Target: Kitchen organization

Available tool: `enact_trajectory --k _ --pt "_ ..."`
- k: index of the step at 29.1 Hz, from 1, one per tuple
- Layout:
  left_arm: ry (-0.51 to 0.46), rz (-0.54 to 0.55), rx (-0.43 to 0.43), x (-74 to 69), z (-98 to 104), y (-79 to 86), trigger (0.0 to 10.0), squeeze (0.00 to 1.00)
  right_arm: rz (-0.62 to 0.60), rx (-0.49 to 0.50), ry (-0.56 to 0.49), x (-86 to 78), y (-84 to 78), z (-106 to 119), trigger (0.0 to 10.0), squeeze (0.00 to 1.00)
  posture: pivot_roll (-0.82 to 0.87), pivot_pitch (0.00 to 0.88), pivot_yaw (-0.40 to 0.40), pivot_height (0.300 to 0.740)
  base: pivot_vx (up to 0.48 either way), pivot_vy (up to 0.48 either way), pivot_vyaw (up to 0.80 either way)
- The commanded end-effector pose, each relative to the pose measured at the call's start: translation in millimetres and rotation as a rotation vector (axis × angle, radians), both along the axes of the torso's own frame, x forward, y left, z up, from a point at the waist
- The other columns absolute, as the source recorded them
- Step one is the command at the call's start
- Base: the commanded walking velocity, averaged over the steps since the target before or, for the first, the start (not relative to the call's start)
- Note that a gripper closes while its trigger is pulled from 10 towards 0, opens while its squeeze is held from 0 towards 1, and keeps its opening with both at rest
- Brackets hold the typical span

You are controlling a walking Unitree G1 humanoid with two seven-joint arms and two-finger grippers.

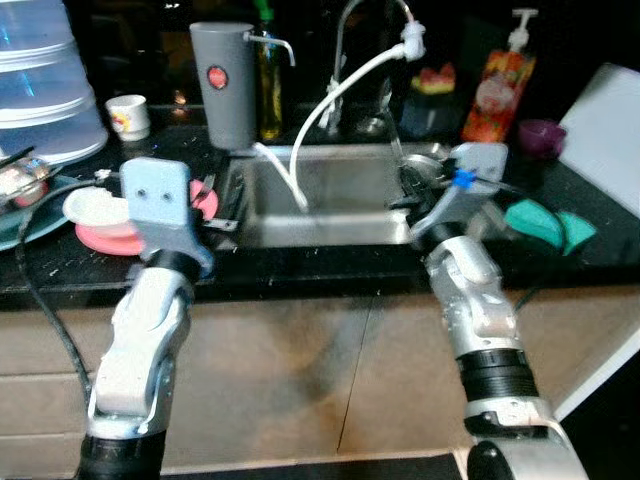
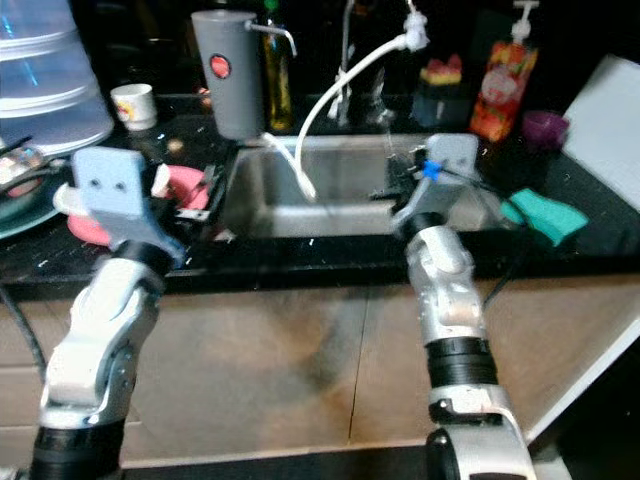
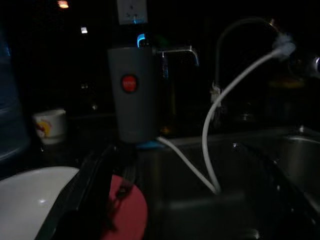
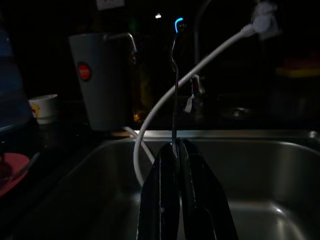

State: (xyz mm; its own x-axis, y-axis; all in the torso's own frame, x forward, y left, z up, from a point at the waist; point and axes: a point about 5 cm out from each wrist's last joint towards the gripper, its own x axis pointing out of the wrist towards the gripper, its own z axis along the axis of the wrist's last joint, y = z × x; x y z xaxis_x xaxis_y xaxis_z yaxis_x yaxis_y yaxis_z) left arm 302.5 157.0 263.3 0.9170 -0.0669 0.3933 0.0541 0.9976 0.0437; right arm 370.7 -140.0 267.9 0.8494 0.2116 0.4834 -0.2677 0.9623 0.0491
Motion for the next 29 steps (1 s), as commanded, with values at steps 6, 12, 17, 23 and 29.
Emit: enact_trajectory --k 6,12,17,23,29 --pt "-0.003 -0.024 -0.001 -1.1 0.2 -4.8 10.0 0.0 -0.016 0.003 -0.004 -0.1 -7.3 0.3 10.0 0.0 0.11 0.022 0.008 0.74 0.401 0.0 0.0" --pt "-0.014 -0.032 0.019 -1.2 2.0 -6.3 10.0 0.0 -0.01 -0.003 0.001 0.6 -6.1 -0.4 10.0 0.0 0.11 0.01 0.009 0.74 0.303 0.0 0.0" --pt "0.018 -0.048 0.071 0.9 0.4 -11.0 10.0 0.0 -0.006 -0.018 0.017 4.1 -6.7 0.5 10.0 0.0 0.11 0.006 0.009 0.74 0.0 0.0 0.0" --pt "0.081 -0.087 0.203 8.8 1.0 -17.8 10.0 0.0 -0.029 -0.185 0.102 23.0 -6.9 0.5 10.0 0.0 0.1 0.0 0.006 0.74 0.0 0.0 0.0" --pt "0.234 -0.208 0.286 15.9 -24.5 -15.1 10.0 0.0 -0.008 -0.305 0.212 36.6 -1.6 -10.2 10.0 0.0 0.11 0.0 -0.001 0.74 0.0 0.0 0.0"
